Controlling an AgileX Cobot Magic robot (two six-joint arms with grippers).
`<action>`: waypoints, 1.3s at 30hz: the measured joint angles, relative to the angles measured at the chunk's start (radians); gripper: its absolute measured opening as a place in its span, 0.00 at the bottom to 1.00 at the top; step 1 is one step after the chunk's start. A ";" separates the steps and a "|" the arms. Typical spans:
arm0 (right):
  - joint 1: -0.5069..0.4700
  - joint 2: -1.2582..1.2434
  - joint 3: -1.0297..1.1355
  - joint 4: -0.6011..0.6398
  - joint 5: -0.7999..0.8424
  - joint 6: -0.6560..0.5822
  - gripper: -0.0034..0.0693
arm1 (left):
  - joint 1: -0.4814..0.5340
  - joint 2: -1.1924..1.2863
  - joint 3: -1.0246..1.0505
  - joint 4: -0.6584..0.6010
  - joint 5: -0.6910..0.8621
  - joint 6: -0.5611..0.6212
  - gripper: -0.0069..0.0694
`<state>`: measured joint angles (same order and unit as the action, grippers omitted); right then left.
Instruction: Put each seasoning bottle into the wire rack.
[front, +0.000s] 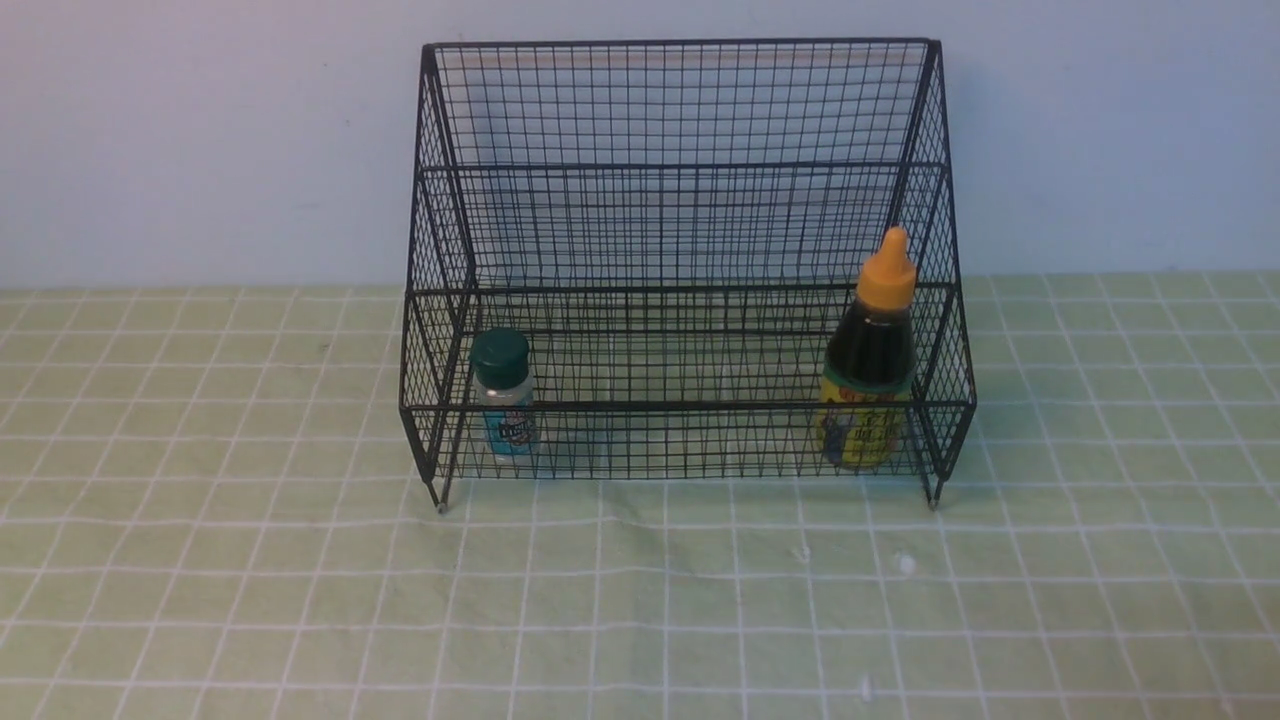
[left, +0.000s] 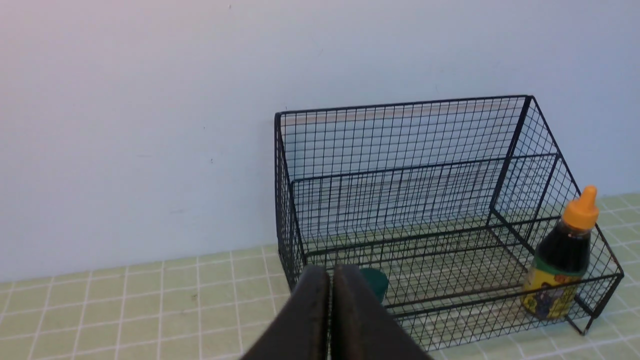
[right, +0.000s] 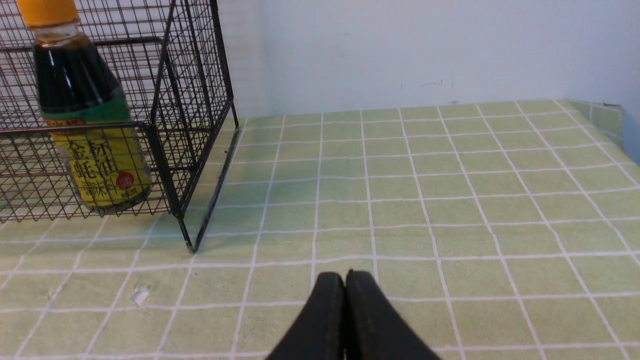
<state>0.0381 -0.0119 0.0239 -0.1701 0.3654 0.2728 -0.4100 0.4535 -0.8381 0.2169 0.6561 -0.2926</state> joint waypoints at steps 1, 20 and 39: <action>0.000 0.000 0.000 0.000 0.000 0.000 0.03 | 0.000 -0.030 0.025 0.000 -0.003 0.000 0.08; 0.000 0.000 0.000 0.000 0.000 0.000 0.03 | 0.002 -0.166 0.202 -0.040 -0.038 0.047 0.08; 0.000 0.000 0.000 0.000 0.000 0.000 0.03 | 0.359 -0.448 0.842 -0.283 -0.275 0.318 0.08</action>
<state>0.0381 -0.0119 0.0239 -0.1701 0.3654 0.2728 -0.0506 0.0053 0.0036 -0.0662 0.3809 0.0250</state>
